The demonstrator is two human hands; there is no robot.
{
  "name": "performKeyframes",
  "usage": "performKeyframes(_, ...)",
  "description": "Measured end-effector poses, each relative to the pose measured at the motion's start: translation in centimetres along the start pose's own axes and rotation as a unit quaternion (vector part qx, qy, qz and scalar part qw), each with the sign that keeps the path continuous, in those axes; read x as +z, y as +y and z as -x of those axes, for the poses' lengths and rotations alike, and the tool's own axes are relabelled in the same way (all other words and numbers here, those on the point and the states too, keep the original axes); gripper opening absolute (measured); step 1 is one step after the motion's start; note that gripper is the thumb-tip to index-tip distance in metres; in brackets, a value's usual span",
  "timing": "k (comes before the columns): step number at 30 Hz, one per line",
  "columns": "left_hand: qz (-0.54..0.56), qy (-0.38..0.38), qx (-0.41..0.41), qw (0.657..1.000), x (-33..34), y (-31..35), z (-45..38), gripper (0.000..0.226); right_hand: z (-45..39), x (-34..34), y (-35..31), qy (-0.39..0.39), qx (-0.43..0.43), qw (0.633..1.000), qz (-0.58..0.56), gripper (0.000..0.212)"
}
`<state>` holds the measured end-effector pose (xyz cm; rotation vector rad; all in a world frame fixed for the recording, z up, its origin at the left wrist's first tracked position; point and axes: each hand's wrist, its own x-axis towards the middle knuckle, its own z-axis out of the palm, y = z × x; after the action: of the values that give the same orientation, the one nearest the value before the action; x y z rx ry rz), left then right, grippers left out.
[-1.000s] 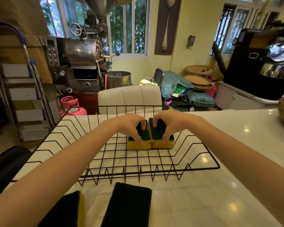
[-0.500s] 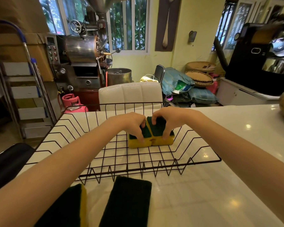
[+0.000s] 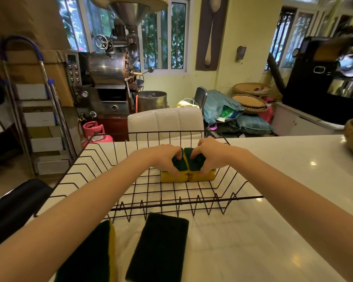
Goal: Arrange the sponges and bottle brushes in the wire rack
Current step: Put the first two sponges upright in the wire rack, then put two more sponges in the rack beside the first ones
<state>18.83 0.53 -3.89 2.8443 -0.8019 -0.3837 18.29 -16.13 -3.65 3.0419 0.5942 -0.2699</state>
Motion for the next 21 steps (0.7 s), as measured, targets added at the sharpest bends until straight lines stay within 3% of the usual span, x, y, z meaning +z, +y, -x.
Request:
performKeyframes(3,0.028,-0.013,0.001,1.0,-0.8,0.5,2.2,0.062,0.9,0.4,-0.8,0.011,0.015,0.998,-0.055,0.057)
performKeyframes(7,0.102,-0.01,0.019,0.995,-1.8,0.9,7.0,0.073,3.3,-0.2,-2.7,0.057,0.022,0.988,-0.145,0.07)
performKeyframes(13,0.146,0.103,0.063,0.982,-0.1,0.4,14.7,0.091,8.9,0.0,-8.7,0.142,-0.064,0.946,-0.284,0.087)
performKeyframes(16,0.125,0.127,0.078,0.981,1.7,-0.5,18.2,0.093,11.9,1.6,-11.7,0.181,-0.113,0.934,-0.285,0.087)
performKeyframes(19,0.117,0.126,0.056,0.984,4.7,-5.5,19.0,0.087,14.1,3.9,-13.6,0.226,-0.166,0.922,-0.266,0.069)
performKeyframes(21,0.13,0.174,0.015,0.976,8.7,-13.6,16.1,0.109,14.8,5.2,-14.0,0.25,-0.201,0.918,-0.234,0.044)
